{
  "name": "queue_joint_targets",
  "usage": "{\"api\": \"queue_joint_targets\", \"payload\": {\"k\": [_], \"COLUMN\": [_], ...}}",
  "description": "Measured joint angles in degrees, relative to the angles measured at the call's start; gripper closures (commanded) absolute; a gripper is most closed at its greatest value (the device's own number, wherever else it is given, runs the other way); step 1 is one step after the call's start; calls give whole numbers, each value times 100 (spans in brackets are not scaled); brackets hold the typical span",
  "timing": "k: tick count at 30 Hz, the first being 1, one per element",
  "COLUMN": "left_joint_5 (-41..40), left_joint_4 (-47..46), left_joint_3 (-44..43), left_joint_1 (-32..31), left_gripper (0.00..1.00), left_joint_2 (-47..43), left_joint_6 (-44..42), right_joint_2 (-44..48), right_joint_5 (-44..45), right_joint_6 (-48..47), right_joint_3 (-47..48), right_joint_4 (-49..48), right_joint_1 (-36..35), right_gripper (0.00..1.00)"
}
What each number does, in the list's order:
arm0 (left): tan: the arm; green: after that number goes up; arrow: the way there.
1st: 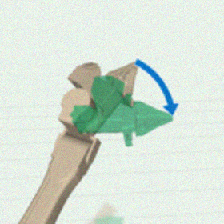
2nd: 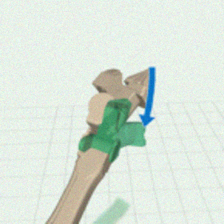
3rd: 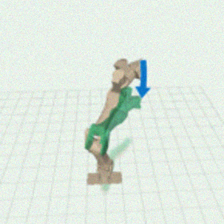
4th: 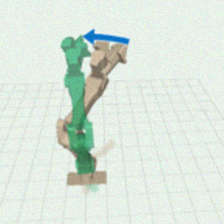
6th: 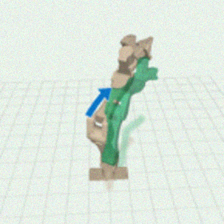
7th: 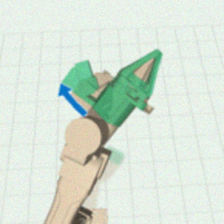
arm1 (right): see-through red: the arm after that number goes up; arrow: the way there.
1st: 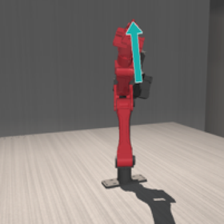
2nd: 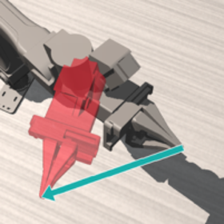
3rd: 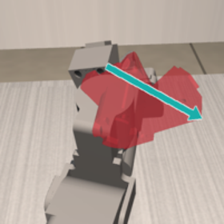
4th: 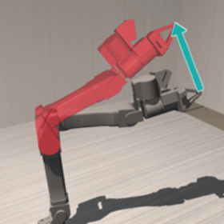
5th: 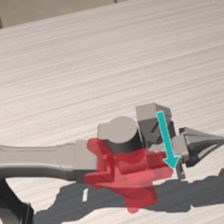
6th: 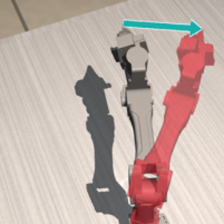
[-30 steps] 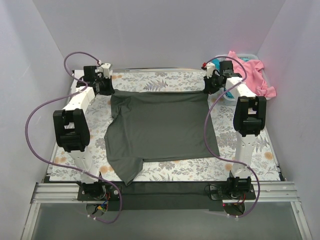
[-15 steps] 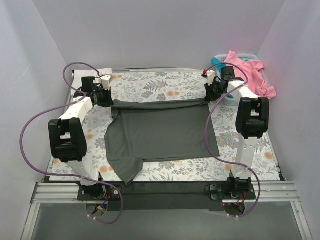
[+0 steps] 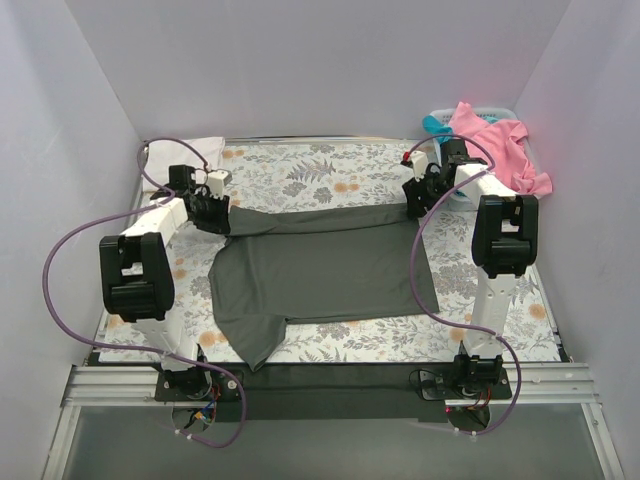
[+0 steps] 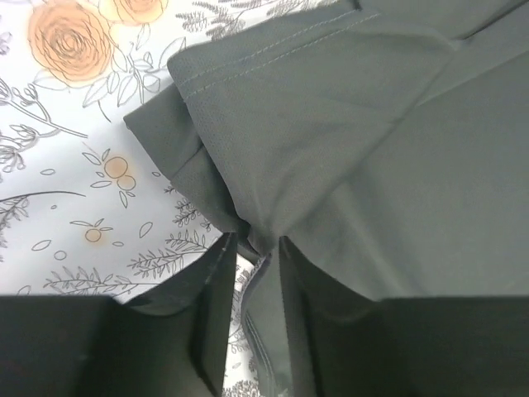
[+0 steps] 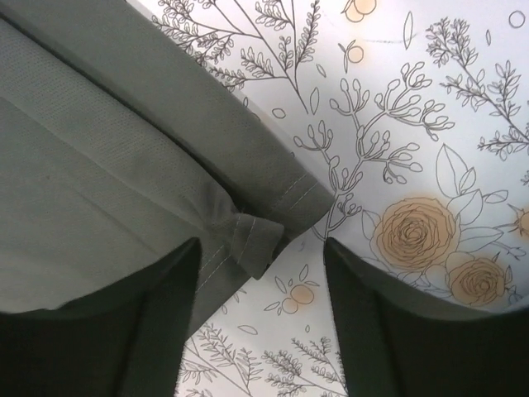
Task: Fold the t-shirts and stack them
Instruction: Fold the tshirt
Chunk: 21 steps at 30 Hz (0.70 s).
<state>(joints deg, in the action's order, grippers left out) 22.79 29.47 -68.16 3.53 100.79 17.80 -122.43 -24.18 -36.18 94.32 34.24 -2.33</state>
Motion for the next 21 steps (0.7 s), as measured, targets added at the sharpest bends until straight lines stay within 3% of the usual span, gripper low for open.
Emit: {"api": "queue_joint_targets", "payload": {"k": [5, 10, 21], "left_joint_5": [199, 254, 79], "left_joint_4": [374, 260, 356], "left_joint_3": [-625, -1585, -2083], "left_joint_1": [2, -46, -195], "left_gripper": [61, 60, 62], "left_joint_2": [33, 505, 1814], "left_joint_6": [57, 411, 876], "right_joint_2": [131, 184, -13], "right_joint_5": [-9, -153, -275], "right_joint_6": [-68, 2, 144], "right_joint_3": [2, 308, 739], "right_joint_4": [177, 326, 503], "right_joint_1": [4, 0, 7], "right_gripper": [42, 53, 49]}}
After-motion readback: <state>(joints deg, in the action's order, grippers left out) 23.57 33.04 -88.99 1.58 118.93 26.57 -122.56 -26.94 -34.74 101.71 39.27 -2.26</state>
